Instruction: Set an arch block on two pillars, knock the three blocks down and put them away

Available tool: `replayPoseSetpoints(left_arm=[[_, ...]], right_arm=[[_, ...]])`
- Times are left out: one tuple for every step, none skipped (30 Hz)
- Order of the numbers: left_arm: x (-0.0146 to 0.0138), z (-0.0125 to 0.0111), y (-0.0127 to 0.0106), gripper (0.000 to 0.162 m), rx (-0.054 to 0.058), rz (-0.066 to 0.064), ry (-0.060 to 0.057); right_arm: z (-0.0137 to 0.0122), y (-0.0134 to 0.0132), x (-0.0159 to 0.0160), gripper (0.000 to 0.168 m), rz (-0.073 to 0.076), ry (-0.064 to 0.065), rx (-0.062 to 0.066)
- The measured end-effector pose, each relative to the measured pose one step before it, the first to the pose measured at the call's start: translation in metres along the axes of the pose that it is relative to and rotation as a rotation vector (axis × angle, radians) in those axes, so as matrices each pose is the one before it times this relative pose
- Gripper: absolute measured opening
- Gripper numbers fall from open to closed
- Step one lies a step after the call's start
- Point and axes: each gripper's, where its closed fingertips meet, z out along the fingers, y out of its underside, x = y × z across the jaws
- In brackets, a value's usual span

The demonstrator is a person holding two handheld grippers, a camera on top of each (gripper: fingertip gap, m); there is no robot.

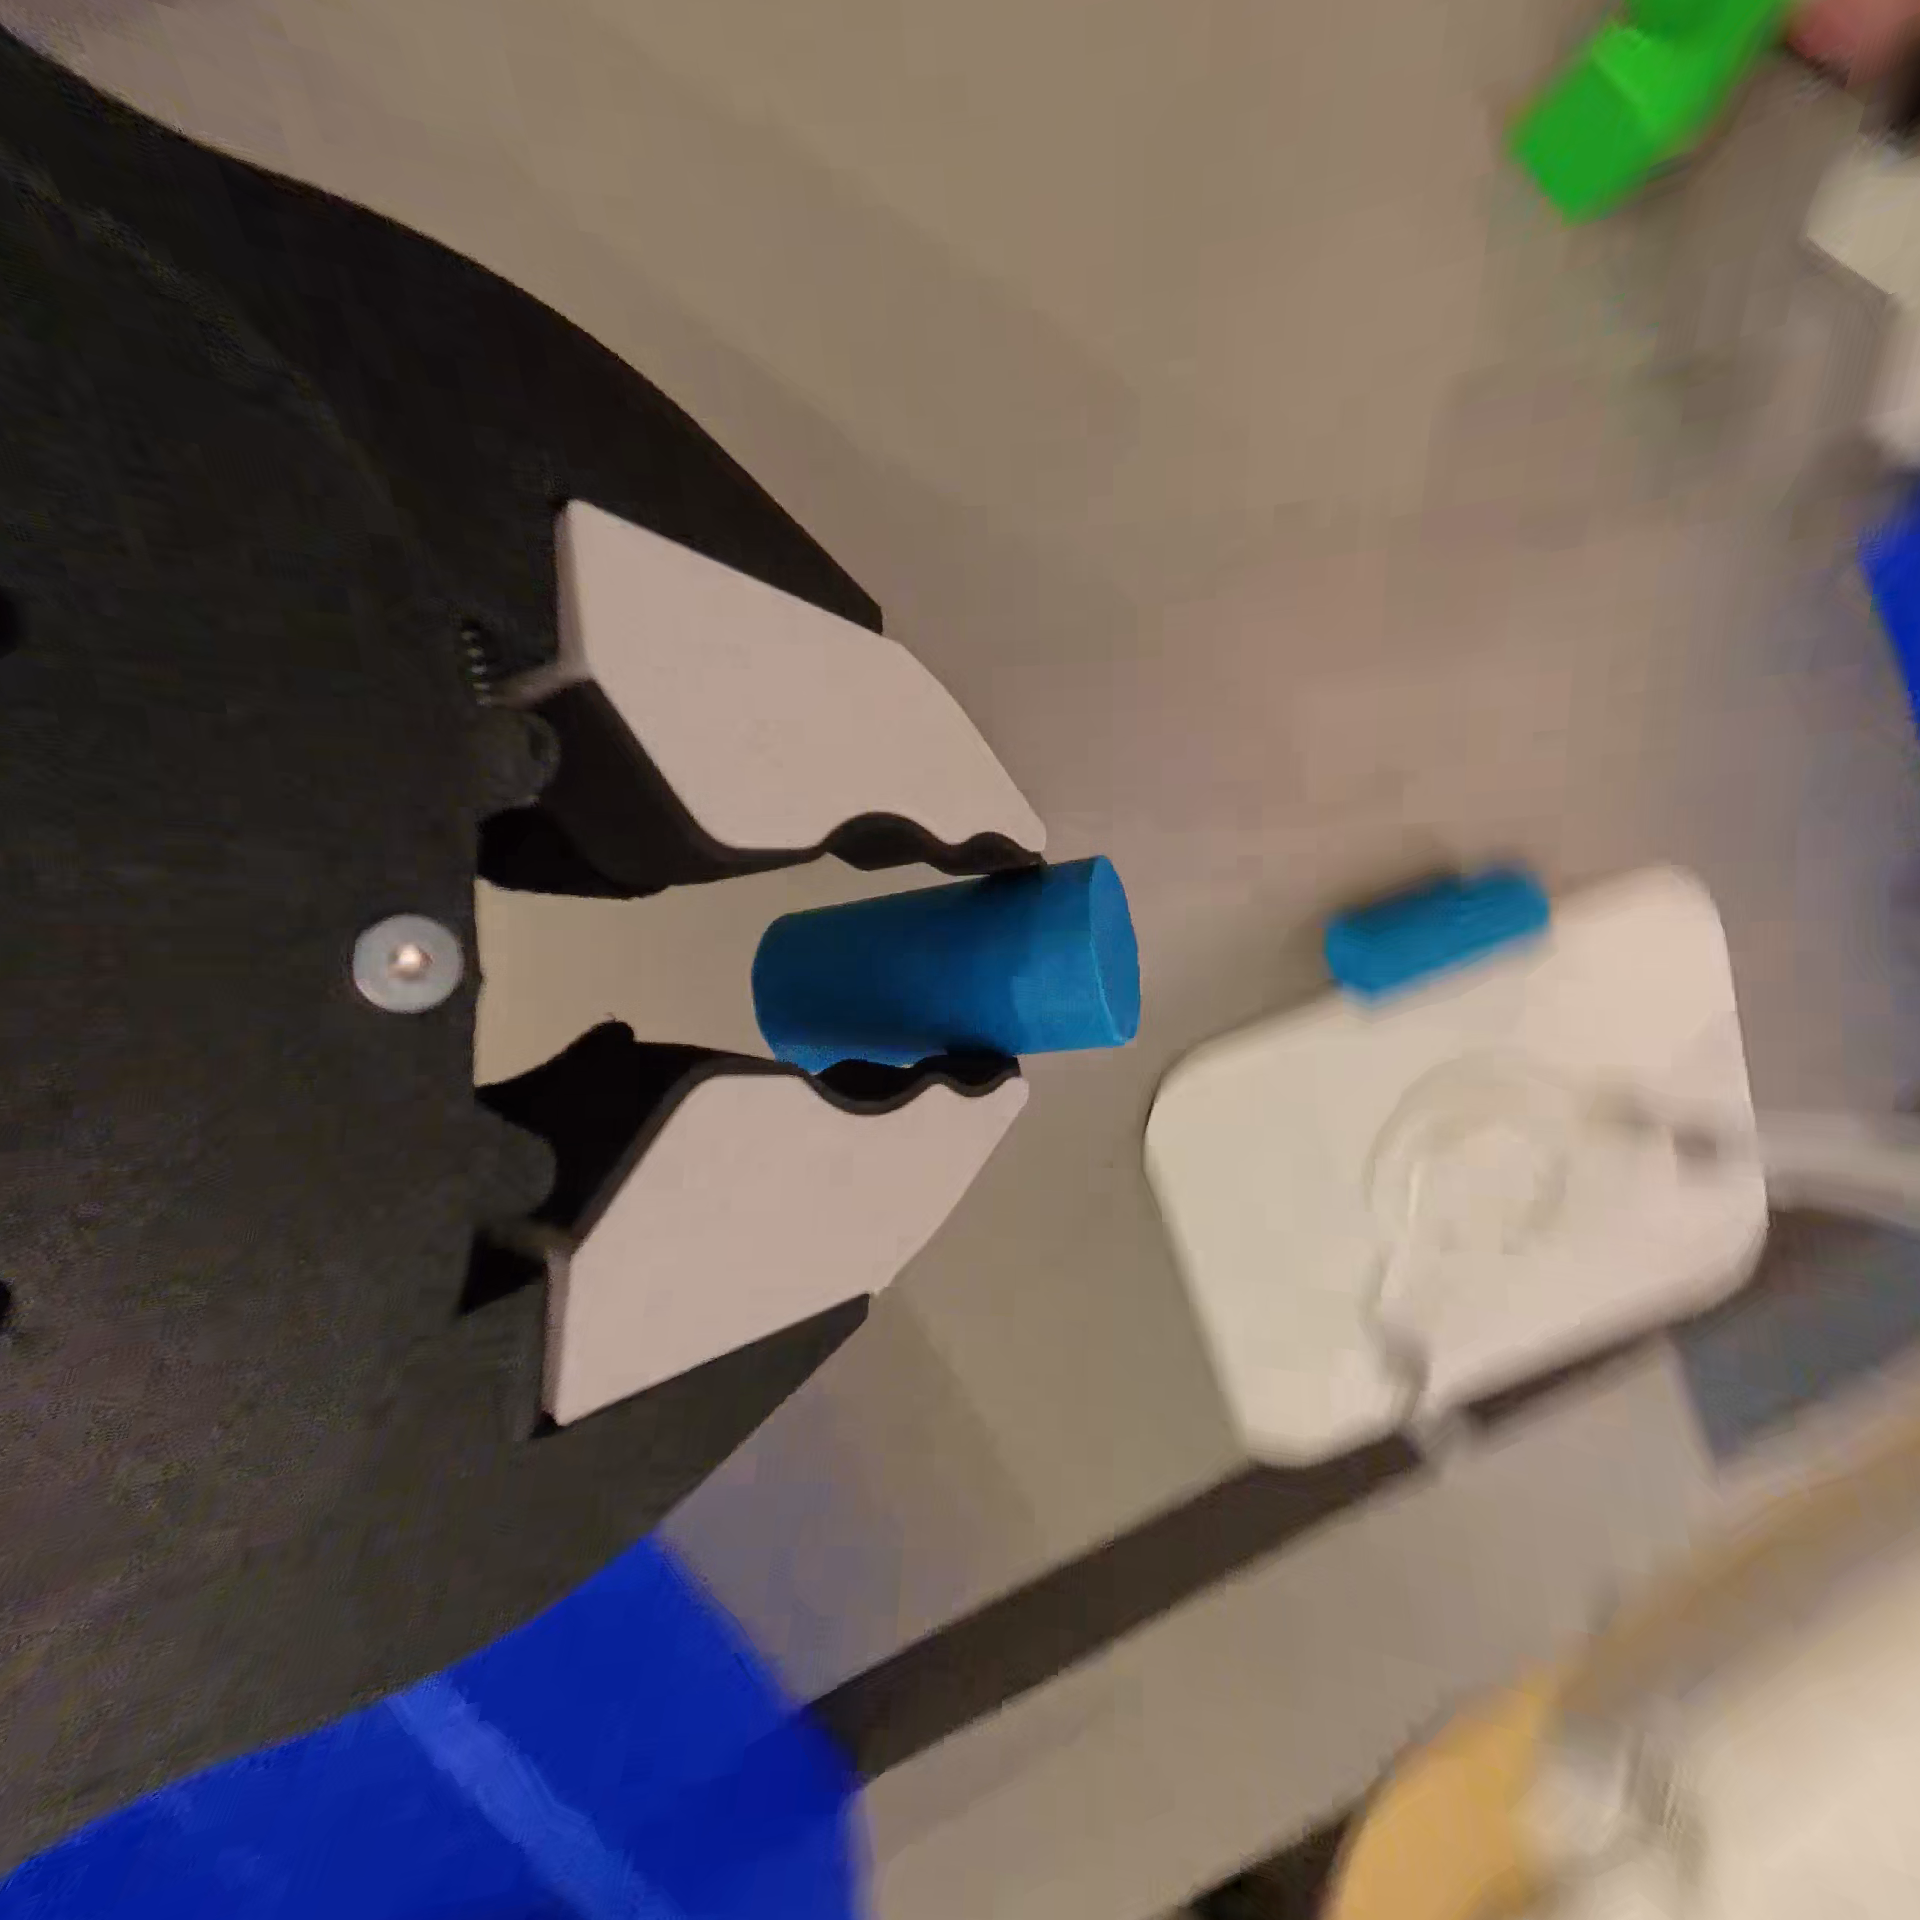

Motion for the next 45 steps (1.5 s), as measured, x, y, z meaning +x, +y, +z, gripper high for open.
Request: replayPoseSetpoints(left_arm=[[0.00015,0.00054,0.00035,0.000,-0.0042,0.0037,-0.0028],[0.00054,0.00049,0.00037,0.000,-0.0039,0.0039,-0.0006],[0.00073,0.00048,0.00014,0.000,-0.0028,0.0024,0.0015],[0.00059,0.00045,0.00024,0.000,-0.0026,0.0013,0.0007],[0.00013,0.00048,0.00021,0.000,-0.0028,0.0012,-0.0014],[0.00001,0.00027,0.00034,0.000,-0.0030,0.0012,-0.0010],[0.00009,0.00021,0.00015,0.000,-0.0018,0.0009,0.0001],[-0.00008,0.00012,0.00005,0.000,-0.0002,-0.0005,-0.0007],[-0.00025,-0.00003,-0.00004,0.000,0.0003,-0.0016,-0.0005],[-0.00020,-0.00002,0.00008,0.000,-0.0001,-0.0021,0.0004],[-0.00002,0.00006,0.00007,0.000,-0.0004,-0.0021,0.0011],[-0.00005,0.00004,0.00009,0.000,-0.0006,-0.0014,0.0013],[0.00001,0.00009,0.00008,0.000,-0.0004,-0.0009,0.0006],[-0.00017,-0.00002,-0.00004,0.000,0.0003,-0.0010,-0.0004],[-0.00011,0.00007,0.00008,0.000,-0.0005,-0.0011,0.0003],[-0.00007,0.00018,0.00024,0.000,-0.0020,-0.0010,0.0009],[-0.00005,0.00012,0.00011,0.000,-0.0011,-0.0006,0.0003],[0.00005,-0.00006,0.00001,0.000,0.0004,-0.0003,0.0002],[-0.00011,-0.00001,-0.00004,0.000,0.0003,-0.0006,0.0003],[-0.00002,0.00001,0.00014,0.000,-0.0004,-0.0008,0.0003],[0.00003,0.00006,-0.00005,0.000,-0.0001,-0.0008,0.0007],[0.00000,0.00006,0.00010,0.000,-0.0006,-0.0007,0.0014],[0.00009,0.00016,0.00026,0.000,-0.0016,-0.0006,0.0007],[-0.00013,0.00013,0.00017,0.000,-0.0020,-0.0005,-0.0001],[-0.00001,0.00025,0.00022,0.000,-0.0017,0.0003,-0.0002],[0.00015,0.00017,0.00013,0.000,-0.0012,0.0007,0.0003],[0.00009,0.00000,0.00003,0.000,-0.0002,0.0007,0.0003],[-0.00010,-0.00011,-0.00011,0.000,0.0006,-0.0003,-0.0003],[-0.00008,-0.00005,-0.00007,0.000,0.0010,-0.0011,0.0002],[-0.00005,-0.00018,-0.00014,0.000,0.0013,-0.0015,0.0008],[-0.00017,-0.00004,0.00002,0.000,0.0008,-0.0022,0.0006],[-0.00018,-0.00006,-0.00008,0.000,0.0005,-0.0026,0.0010],[-0.00018,-0.00004,-0.00007,0.000,0.0005,-0.0021,0.0005],[-0.00013,-0.00002,0.00000,0.000,0.0000,-0.0005,-0.0005],[0.00016,0.00025,0.00015,0.000,-0.0017,0.0019,-0.0003],[0.00013,0.00049,0.00042,0.000,-0.0038,0.0027,-0.0011],[0.00021,0.00048,0.00013,0.000,-0.0028,0.0035,-0.0019],[0.00009,0.00050,-0.00032,0.000,-0.0007,0.0036,-0.0021],[0.00031,0.00052,0.00019,0.000,-0.0028,0.0030,-0.0005],[0.00019,0.00016,0.00021,0.000,-0.0019,0.0020,-0.0002],[0.00003,-0.00047,-0.00050,0.000,0.0045,0.0008,-0.0003],[0.00011,-0.00064,-0.00051,0.000,0.0053,-0.0008,0.0022],[0.00013,-0.00031,-0.00037,0.000,0.0033,-0.0026,0.0035],[-0.00001,-0.00009,-0.00006,0.000,0.0003,-0.0026,0.0031],[0.00002,0.00028,0.00025,0.000,-0.0019,-0.0023,0.0026]], right_arm=[[-0.02094,0.00539,0.03187,0.034,0.1077,0.0734,0.0329],[-0.01807,0.00552,0.03583,0.034,0.1093,0.0821,0.0214],[-0.01390,0.00465,0.03441,0.034,0.0844,0.0664,0.0149],[-0.00887,0.00449,0.03264,0.034,0.0700,0.0554,0.0084],[-0.00322,0.00817,0.02981,0.034,0.0750,0.0404,-0.0223],[0.00194,0.01142,0.02428,0.034,0.0644,0.0179,-0.0523],[0.00565,0.01207,0.01845,0.034,0.0449,0.0028,-0.0623],[0.00741,0.00870,0.01803,0.034,0.0314,0.0237,-0.0407],[0.00919,0.00855,0.01509,0.034,0.0444,0.0175,-0.0412],[0.01163,0.01047,0.00654,0.034,0.0427,-0.0271,-0.0581],[0.01314,0.01101,0.00205,0.035,0.0376,-0.0413,-0.0673],[0.01292,0.00791,0.00482,0.035,0.0194,-0.0044,-0.0487],[0.01229,0.00805,0.00432,0.035,0.0122,0.0078,-0.0518],[0.01085,0.00807,-0.00056,0.035,0.0065,-0.0139,-0.0560],[0.00870,0.00435,-0.00038,0.035,0.0026,-0.0046,-0.0344],[0.00675,0.00231,0.00221,0.035,0.0073,0.0128,-0.0224],[0.00597,0.00271,0.00083,0.035,0.0091,0.0019,-0.0264],[0.00509,0.00340,-0.00166,0.035,0.0084,-0.0144,-0.0292],[0.00357,0.00247,0.00010,0.035,0.0017,0.0031,-0.0212],[0.00210,0.00199,0.00138,0.035,-0.0016,0.0141,-0.0148],[0.00090,0.00232,-0.00076,0.035,0.0034,-0.0030,-0.0130],[-0.00052,0.00142,-0.00076,0.035,0.0077,-0.0069,-0.0050],[-0.00043,0.00199,0.00008,0.035,0.0024,0.0014,-0.0093],[-0.00021,0.00079,0.00111,0.035,-0.0007,0.0100,-0.0018],[-0.00011,0.00063,0.00019,0.036,0.0005,0.0048,0.0013],[-0.00006,0.00134,0.00077,0.037,0.0002,0.0075,-0.0028],[0.00011,0.00119,0.00011,0.046,0.0004,0.0027,-0.0001],[-0.00102,0.00044,-0.00119,0.055,-0.0027,-0.0049,0.0064],[-0.00381,-0.00104,0.00057,0.061,-0.0038,0.0122,0.0216],[-0.00772,-0.00108,0.00249,0.063,-0.0052,0.0339,0.0275],[-0.01257,-0.00162,0.00155,0.064,-0.0101,0.0457,0.0364],[-0.01800,-0.00475,-0.00143,0.064,-0.0220,0.0531,0.0645],[-0.02180,-0.00791,-0.00692,0.063,-0.0318,0.0396,0.0845],[-0.02189,-0.00912,-0.01550,0.065,-0.0478,0.0100,0.0785],[-0.01927,-0.01267,-0.02654,0.060,-0.0855,-0.0229,0.0802],[-0.01237,-0.01391,-0.03310,0.059,-0.0956,-0.0336,0.0569],[-0.00345,-0.01238,-0.03725,0.059,-0.1052,-0.0442,0.0178],[0.00365,-0.01044,-0.03328,0.058,-0.1080,-0.0237,-0.0139],[0.00737,-0.01233,-0.02850,0.060,-0.0932,-0.0176,-0.0131],[0.00912,-0.01842,-0.03044,0.060,-0.0732,-0.0540,0.0222],[0.01266,-0.02161,-0.02990,0.056,-0.0545,-0.0770,0.0391],[0.01821,-0.01789,-0.02471,0.053,-0.0670,-0.0658,0.0161],[0.02241,-0.01094,-0.01635,0.054,-0.0649,-0.0364,-0.0241],[0.02298,-0.00659,-0.01217,0.058,-0.0364,-0.0406,-0.0537],[0.02044,-0.00921,-0.01036,0.061,-0.0334,-0.0441,-0.0299]])
